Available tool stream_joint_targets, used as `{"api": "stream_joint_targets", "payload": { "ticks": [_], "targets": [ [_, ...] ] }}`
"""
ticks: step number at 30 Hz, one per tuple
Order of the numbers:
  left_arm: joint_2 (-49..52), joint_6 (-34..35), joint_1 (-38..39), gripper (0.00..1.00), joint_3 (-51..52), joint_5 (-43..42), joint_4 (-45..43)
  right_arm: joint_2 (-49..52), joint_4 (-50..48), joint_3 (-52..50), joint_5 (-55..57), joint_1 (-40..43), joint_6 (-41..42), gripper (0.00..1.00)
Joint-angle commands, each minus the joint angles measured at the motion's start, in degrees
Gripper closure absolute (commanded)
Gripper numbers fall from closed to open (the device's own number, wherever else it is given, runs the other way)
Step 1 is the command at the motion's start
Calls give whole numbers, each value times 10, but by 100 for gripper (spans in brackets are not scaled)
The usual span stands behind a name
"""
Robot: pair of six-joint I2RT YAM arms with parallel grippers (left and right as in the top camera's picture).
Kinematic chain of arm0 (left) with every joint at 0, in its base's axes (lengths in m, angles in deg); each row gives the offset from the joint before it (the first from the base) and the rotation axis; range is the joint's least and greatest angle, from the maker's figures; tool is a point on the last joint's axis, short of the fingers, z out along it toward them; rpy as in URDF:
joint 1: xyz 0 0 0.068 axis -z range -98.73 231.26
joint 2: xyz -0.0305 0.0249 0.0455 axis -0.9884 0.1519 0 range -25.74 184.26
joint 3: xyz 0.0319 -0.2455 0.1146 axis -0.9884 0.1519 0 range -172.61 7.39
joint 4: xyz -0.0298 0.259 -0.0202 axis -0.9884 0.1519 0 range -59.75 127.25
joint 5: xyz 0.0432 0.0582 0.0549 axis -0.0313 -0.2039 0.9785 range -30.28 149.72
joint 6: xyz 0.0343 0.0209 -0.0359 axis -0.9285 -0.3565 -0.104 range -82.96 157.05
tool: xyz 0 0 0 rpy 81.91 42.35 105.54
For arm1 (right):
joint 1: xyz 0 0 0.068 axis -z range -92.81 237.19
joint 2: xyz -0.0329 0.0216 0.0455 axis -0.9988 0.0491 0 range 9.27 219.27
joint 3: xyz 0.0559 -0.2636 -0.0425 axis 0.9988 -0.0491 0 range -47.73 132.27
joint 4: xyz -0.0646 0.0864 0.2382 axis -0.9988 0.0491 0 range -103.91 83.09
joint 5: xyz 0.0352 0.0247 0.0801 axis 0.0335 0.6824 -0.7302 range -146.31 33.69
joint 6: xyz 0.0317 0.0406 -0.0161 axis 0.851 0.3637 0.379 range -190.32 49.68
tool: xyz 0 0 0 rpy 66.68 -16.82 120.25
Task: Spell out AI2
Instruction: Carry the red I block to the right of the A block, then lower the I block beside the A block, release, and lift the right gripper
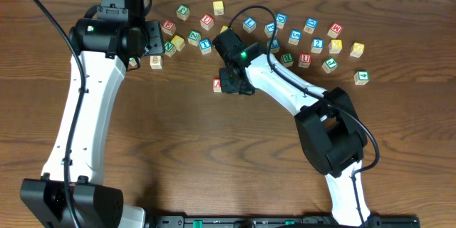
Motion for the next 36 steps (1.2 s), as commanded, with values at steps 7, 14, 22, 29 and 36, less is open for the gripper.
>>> {"api": "stream_joint_targets", "payload": {
  "ticks": [7, 14, 22, 29, 36],
  "targets": [
    [0, -5, -2, 45, 0, 2, -1, 10, -12, -4, 12, -12, 13, 79],
    [0, -5, -2, 45, 0, 2, -1, 22, -19, -4, 12, -14, 13, 76],
    [0, -5, -2, 45, 0, 2, -1, 22, -25, -4, 14, -14, 13, 70],
    [0, -5, -2, 45, 0, 2, -1, 22, -29, -3, 14, -14, 13, 62],
    [0, -5, -2, 45, 0, 2, -1, 12, -19, 7, 13, -13, 12, 63]
  ]
}}
